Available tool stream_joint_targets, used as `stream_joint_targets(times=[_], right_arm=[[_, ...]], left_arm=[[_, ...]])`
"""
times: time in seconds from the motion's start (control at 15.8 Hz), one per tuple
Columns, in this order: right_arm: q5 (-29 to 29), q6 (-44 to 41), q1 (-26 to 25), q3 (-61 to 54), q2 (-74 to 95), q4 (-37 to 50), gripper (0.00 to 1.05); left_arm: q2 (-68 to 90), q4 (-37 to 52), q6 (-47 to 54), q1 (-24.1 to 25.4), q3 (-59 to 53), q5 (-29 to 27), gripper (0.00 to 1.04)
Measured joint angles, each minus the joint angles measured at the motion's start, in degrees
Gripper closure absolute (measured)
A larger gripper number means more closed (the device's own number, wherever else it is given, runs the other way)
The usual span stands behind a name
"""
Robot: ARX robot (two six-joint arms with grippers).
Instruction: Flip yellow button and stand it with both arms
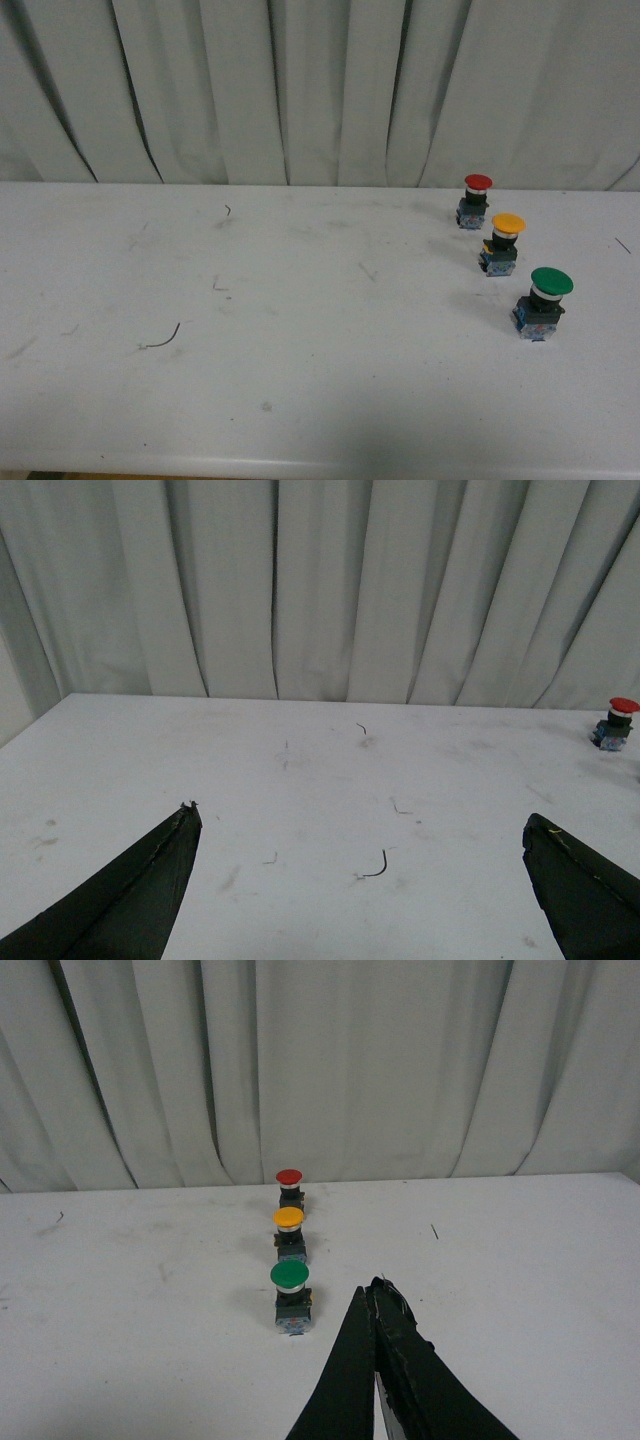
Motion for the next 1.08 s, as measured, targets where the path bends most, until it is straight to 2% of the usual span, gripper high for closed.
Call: stream_joint_targets(times=[0.13, 0.19, 0.25, 0.32, 1.08], right_arm=[[0.00, -0.07, 0.00, 0.00, 0.00, 0.00, 0.75], [0.00, -0.07, 0.00, 0.00, 0.00, 0.00, 0.37], [0.00, -0.04, 0.00, 0.00, 0.00, 0.00, 0.05], [0.00, -0.07, 0.00, 0.00, 0.00, 0.00, 0.08], [0.00, -0.07, 0.00, 0.00, 0.00, 0.00, 0.06]], left_arm=[[0.00, 0.00, 0.00, 0.00, 0.00, 0.00, 0.07], [0.00, 0.00, 0.00, 0.00, 0.00, 0.00, 0.07], [0.00, 0.00, 0.00, 0.00, 0.00, 0.00, 0.07], [0.00, 0.00, 0.00, 0.00, 0.00, 0.00, 0.07], [0.00, 0.00, 0.00, 0.00, 0.00, 0.00, 0.07]])
